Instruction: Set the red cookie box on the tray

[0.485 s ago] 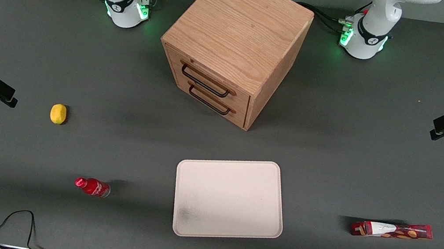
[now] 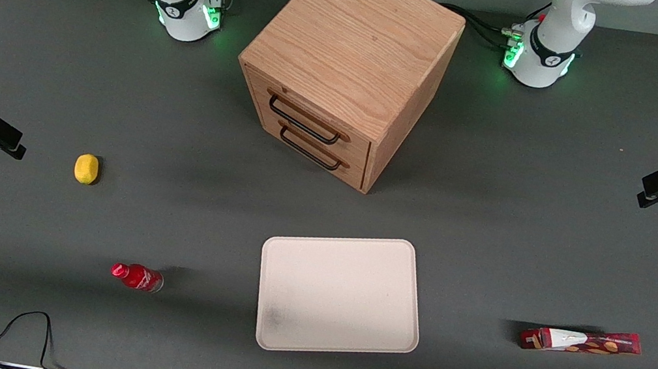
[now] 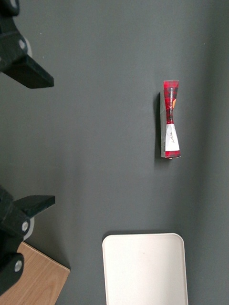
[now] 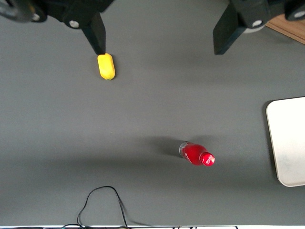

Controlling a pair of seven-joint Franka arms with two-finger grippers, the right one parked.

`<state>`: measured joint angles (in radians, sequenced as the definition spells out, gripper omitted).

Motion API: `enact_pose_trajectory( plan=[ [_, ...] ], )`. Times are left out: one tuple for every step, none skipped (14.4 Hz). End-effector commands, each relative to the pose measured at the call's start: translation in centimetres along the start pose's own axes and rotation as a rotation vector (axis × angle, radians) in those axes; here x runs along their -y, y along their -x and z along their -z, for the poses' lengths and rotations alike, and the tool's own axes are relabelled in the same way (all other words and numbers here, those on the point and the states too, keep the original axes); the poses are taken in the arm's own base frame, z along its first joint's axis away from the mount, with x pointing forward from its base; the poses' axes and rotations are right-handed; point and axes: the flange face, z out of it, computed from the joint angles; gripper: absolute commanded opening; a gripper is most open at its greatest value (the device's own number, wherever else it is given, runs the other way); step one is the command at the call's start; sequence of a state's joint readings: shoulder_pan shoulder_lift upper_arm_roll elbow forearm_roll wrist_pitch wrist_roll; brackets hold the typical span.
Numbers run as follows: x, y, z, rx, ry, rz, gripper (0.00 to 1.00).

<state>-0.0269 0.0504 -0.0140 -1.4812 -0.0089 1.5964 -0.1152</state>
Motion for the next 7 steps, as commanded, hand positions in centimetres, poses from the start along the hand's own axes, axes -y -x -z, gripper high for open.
enact_pose_trajectory(
  plan=[
    [0.02, 0.7, 0.61, 0.004, -0.006, 0.011, 1.0],
    [0.03, 0.67, 0.51, 0.007, -0.008, 0.01, 1.0],
    [0.03, 0.65, 0.52, 0.006, -0.008, 0.01, 1.0],
    [0.1, 0.65, 0.52, 0.006, -0.007, 0.01, 1.0],
    [0.18, 0.52, 0.37, 0.006, -0.007, 0.01, 1.0],
    [0.18, 0.39, 0.23, 0.004, -0.008, 0.008, 1.0],
    [0.21, 0.15, -0.08, 0.004, -0.012, 0.004, 1.0]
  ],
)
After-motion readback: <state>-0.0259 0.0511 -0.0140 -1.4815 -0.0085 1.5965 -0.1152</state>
